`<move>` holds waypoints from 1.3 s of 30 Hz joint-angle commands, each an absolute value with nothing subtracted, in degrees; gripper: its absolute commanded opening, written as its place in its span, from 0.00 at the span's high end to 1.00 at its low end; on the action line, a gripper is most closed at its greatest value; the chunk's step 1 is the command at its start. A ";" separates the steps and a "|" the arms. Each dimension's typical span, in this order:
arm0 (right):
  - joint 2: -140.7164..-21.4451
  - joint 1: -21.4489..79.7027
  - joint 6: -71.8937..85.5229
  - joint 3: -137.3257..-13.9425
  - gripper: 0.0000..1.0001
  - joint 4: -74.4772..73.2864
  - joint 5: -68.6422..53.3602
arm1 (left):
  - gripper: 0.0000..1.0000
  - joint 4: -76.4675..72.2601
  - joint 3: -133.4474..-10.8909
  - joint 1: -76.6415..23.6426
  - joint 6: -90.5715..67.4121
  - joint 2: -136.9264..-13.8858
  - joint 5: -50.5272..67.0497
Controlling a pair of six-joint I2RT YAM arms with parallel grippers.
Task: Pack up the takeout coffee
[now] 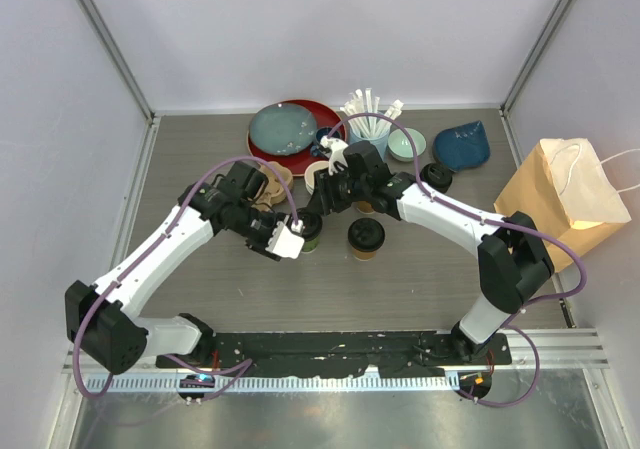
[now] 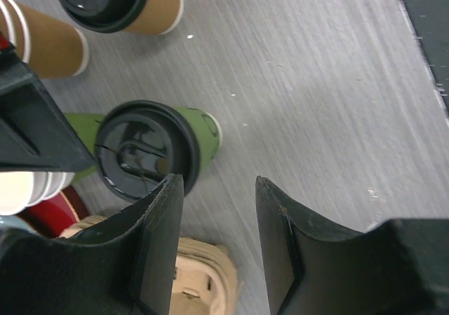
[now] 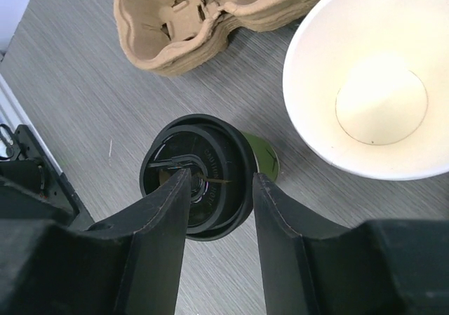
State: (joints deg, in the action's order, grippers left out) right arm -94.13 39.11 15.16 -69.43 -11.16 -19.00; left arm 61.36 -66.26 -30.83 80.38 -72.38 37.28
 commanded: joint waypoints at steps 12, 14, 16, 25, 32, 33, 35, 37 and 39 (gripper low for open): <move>-96.33 38.85 14.24 -69.87 0.56 -7.21 -21.53 | 0.46 42.71 -62.49 -31.38 77.87 -78.66 35.68; -96.33 38.85 13.98 -69.61 0.57 -7.29 -21.71 | 0.48 42.89 -62.23 -31.46 77.26 -79.54 35.60; -96.42 38.85 14.32 -69.00 0.59 -7.03 -22.41 | 0.50 44.20 -61.61 -31.38 77.78 -79.72 35.60; -97.03 38.85 16.61 -64.17 0.70 -3.79 -24.79 | 0.59 45.79 -58.36 -31.46 77.87 -80.86 35.60; -96.15 38.85 19.68 -57.84 0.81 -0.35 -25.93 | 0.66 48.96 -53.27 -31.46 84.72 -79.81 34.54; -96.33 38.85 20.04 -57.14 0.82 2.08 -26.28 | 0.66 48.78 -52.57 -31.46 85.94 -79.46 34.54; -96.07 38.93 20.82 -54.85 0.82 3.07 -26.28 | 0.66 48.34 -50.63 -31.38 86.92 -79.28 34.37; -95.89 38.94 21.44 -52.74 0.83 4.30 -25.93 | 0.66 47.55 -48.79 -31.46 87.80 -79.28 34.10; -95.36 39.11 22.06 -50.90 0.83 5.53 -25.75 | 0.66 45.54 -47.47 -31.38 87.98 -79.36 33.66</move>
